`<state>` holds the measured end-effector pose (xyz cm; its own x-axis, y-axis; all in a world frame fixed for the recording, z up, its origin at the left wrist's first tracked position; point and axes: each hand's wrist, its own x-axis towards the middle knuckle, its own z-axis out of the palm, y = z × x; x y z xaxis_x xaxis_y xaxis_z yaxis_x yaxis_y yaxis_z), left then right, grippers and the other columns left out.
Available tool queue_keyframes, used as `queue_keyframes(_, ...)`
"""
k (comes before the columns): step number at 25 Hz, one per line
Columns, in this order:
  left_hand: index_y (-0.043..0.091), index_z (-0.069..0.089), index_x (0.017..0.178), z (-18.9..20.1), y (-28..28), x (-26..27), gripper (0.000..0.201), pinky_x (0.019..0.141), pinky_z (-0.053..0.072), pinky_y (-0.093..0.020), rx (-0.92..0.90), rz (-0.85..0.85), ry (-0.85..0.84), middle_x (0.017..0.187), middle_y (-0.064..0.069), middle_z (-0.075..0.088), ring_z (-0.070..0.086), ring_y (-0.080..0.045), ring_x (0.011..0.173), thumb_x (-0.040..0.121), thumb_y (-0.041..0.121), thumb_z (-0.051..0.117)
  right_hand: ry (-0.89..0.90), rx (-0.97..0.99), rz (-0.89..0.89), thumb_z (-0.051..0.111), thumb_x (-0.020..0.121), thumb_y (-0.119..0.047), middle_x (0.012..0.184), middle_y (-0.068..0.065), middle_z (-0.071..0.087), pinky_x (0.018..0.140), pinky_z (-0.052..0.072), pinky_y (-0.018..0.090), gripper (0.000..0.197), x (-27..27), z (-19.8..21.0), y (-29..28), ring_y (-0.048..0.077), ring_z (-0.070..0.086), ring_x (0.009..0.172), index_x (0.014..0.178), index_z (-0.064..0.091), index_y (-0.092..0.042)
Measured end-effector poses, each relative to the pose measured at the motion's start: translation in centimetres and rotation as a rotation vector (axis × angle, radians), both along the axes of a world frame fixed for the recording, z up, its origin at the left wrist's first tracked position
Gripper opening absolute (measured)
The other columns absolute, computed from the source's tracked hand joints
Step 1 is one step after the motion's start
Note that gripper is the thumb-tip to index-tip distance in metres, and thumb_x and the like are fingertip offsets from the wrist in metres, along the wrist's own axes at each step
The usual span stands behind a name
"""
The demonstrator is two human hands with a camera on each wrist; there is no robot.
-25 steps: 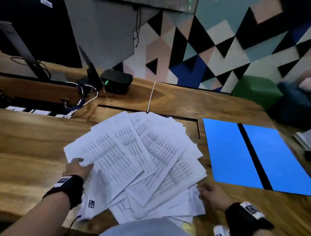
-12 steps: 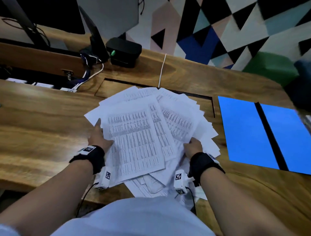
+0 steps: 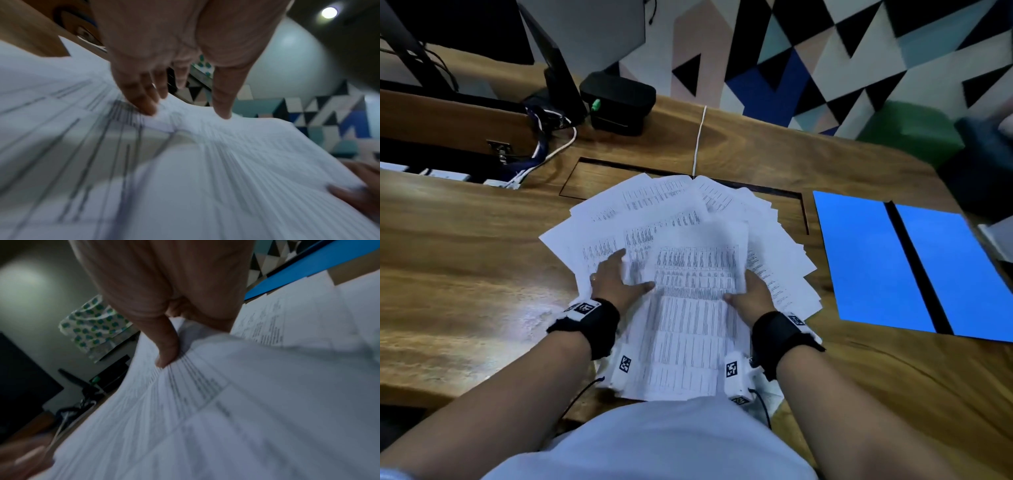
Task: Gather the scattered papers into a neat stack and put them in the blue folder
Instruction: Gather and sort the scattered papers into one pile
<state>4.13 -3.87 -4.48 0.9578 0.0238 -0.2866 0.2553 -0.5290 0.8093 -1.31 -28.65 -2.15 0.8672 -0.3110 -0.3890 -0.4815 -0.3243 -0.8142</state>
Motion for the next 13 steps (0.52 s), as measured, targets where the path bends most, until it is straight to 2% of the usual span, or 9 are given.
queue_keyframes(1,0.019,0.027,0.147,0.4,0.4,0.1,0.104,0.111,0.035,-0.048,-0.045,0.092,-0.001,0.148,-0.012,0.037,0.038,-0.031,0.136,0.063,0.033,0.086,-0.059,0.028,-0.042,0.065,0.084,-0.004,0.14,0.003,0.048,0.108,0.033,0.033,0.062,-0.3,0.4,-0.4,0.023,0.043,0.132,0.14,0.04,-0.007)
queue_keyframes(3,0.016,0.027,0.145,1.1,0.5,-0.2,0.112,0.106,0.041,-0.046,-0.33,0.143,0.067,0.142,-0.008,0.046,0.047,-0.027,0.13,0.054,0.032,0.091,-0.081,0.186,-0.093,0.063,0.086,-0.004,0.129,0.004,0.058,0.103,0.042,0.035,0.047,-0.9,0.7,-1.0,0.024,0.055,0.12,0.131,0.05,-0.01)
queue_keyframes(5,0.013,0.041,0.134,1.9,-0.4,-1.3,0.093,0.099,0.048,-0.041,-0.431,0.041,0.095,0.124,-0.002,0.061,0.061,-0.022,0.113,0.056,0.025,0.091,-0.048,0.301,-0.093,0.064,0.087,-0.011,0.12,0.009,0.065,0.1,0.048,0.041,0.034,-1.3,0.6,-0.8,0.025,0.062,0.108,0.12,0.057,-0.013)
queue_keyframes(7,0.011,0.053,0.124,1.7,-0.8,-1.7,0.065,0.095,0.051,-0.044,-0.418,0.059,0.056,0.114,-0.006,0.069,0.066,-0.028,0.105,0.067,0.011,0.084,-0.067,0.267,-0.197,0.068,0.085,-0.021,0.114,0.01,0.065,0.093,0.05,0.037,0.031,-1.8,0.3,-0.8,0.024,0.063,0.097,0.112,0.056,-0.012)
queue_keyframes(8,0.008,0.057,0.121,1.4,-0.5,-1.6,0.056,0.093,0.052,-0.044,-0.406,0.126,0.03,0.111,-0.01,0.07,0.066,-0.031,0.104,0.07,0.006,0.081,-0.054,0.172,-0.351,0.071,0.083,-0.025,0.113,0.012,0.061,0.09,0.048,0.034,0.037,-2.0,-0.1,-1.6,0.025,0.061,0.096,0.112,0.053,-0.011)
queue_keyframes(10,0.003,0.06,0.116,1.1,0.6,-1.4,0.044,0.087,0.052,-0.039,-0.342,0.226,0.011,0.104,-0.015,0.068,0.066,-0.034,0.102,0.075,0.004,0.077,0.157,-0.122,-0.633,0.076,0.075,-0.037,0.129,0.018,0.051,0.099,0.041,0.036,0.067,-2.3,-0.7,-4.0,0.03,0.054,0.115,0.125,0.044,-0.006)
queue_keyframes(12,0.001,0.061,0.112,0.8,1.8,-1.4,0.037,0.082,0.048,-0.034,-0.263,0.272,0.068,0.103,-0.016,0.067,0.065,-0.034,0.1,0.079,0.01,0.075,0.459,-0.186,-0.701,0.077,0.066,-0.052,0.144,0.017,0.04,0.108,0.037,0.041,0.1,-2.6,-1.2,-5.8,0.033,0.044,0.13,0.139,0.031,-0.002)
queue_keyframes(13,0.0,0.06,0.112,0.3,2.2,-1.6,0.039,0.081,0.046,-0.034,-0.261,0.289,0.089,0.108,-0.017,0.067,0.064,-0.032,0.1,0.079,0.014,0.075,0.49,-0.132,-0.708,0.077,0.059,-0.055,0.145,0.016,0.041,0.108,0.038,0.044,0.108,-2.4,-1.5,-6.0,0.035,0.044,0.13,0.141,0.028,-0.004)
